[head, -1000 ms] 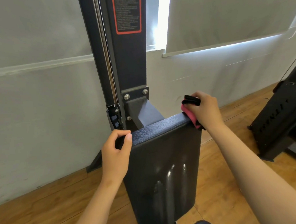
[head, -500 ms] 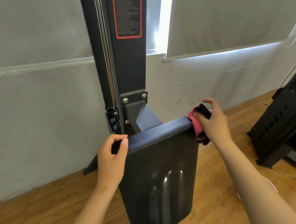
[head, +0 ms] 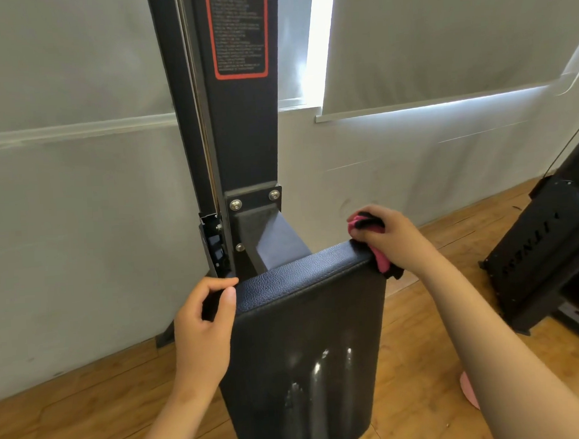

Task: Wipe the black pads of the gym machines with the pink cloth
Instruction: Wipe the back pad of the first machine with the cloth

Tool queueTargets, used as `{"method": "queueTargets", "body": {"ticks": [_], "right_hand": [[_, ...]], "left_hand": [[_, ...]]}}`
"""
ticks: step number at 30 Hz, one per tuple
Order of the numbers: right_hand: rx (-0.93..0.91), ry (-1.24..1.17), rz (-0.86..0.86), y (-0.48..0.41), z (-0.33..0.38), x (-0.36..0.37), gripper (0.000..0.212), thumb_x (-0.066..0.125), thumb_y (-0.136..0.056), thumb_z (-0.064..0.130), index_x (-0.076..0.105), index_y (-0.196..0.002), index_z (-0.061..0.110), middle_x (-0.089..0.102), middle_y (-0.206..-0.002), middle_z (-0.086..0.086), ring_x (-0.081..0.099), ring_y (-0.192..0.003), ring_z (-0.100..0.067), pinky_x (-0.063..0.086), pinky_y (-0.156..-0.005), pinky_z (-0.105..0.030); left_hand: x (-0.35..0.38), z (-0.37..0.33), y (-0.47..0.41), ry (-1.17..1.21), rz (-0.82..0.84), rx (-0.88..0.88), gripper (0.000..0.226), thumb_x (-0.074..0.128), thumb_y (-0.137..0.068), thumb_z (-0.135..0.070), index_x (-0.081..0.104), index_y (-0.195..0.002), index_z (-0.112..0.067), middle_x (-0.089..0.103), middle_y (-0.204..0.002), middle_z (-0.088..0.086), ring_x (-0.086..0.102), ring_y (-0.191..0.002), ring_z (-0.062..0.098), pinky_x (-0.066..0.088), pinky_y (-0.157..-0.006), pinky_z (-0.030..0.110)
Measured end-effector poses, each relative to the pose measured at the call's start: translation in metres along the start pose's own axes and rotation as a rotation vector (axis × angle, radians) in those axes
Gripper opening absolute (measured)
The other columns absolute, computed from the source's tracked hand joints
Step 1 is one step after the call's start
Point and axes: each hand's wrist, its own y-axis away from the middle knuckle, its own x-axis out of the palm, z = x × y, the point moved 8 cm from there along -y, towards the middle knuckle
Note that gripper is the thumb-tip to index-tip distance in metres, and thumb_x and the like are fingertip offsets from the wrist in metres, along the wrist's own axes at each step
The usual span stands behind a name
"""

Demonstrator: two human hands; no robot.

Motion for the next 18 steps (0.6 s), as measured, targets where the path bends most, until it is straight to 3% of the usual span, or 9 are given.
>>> {"method": "queueTargets", "body": {"ticks": [5,11,18], "right_hand": [[0.070,-0.144,0.081,-0.003,-0.011,0.000,0.015,0.066,-0.090,0.016,0.068,-0.104,0.015,0.068,-0.094,0.006,0.061,-0.084,0.001,0.043,-0.072,-0.005],[0.117,-0.212,0.039,0.026,-0.029,-0.009,0.011,0.062,-0.092,0.024,0.067,-0.100,0.016,0.069,-0.091,0.002,0.062,-0.078,0.001,0.047,-0.068,-0.009],[0.133,-0.184,0.062,0.002,-0.024,0.000,0.013,0.063,-0.092,0.022,0.067,-0.101,0.013,0.069,-0.094,-0.003,0.062,-0.083,-0.005,0.046,-0.072,-0.015]], "left_hand": [[0.001,0.002,0.000,-0.002,0.002,-0.006,0.012,0.055,-0.092,-0.020,0.067,-0.093,-0.019,0.067,-0.090,-0.017,0.060,-0.095,0.001,0.043,-0.080,0.019],[0.001,0.005,-0.001,0.005,0.009,-0.024,0.013,0.055,-0.089,-0.027,0.067,-0.092,-0.022,0.066,-0.091,-0.019,0.060,-0.096,0.001,0.045,-0.084,0.023],[-0.001,0.002,-0.001,0.015,-0.032,-0.005,0.028,0.048,-0.082,-0.040,0.068,-0.091,-0.022,0.067,-0.091,-0.021,0.060,-0.096,0.001,0.043,-0.082,0.015]]}}
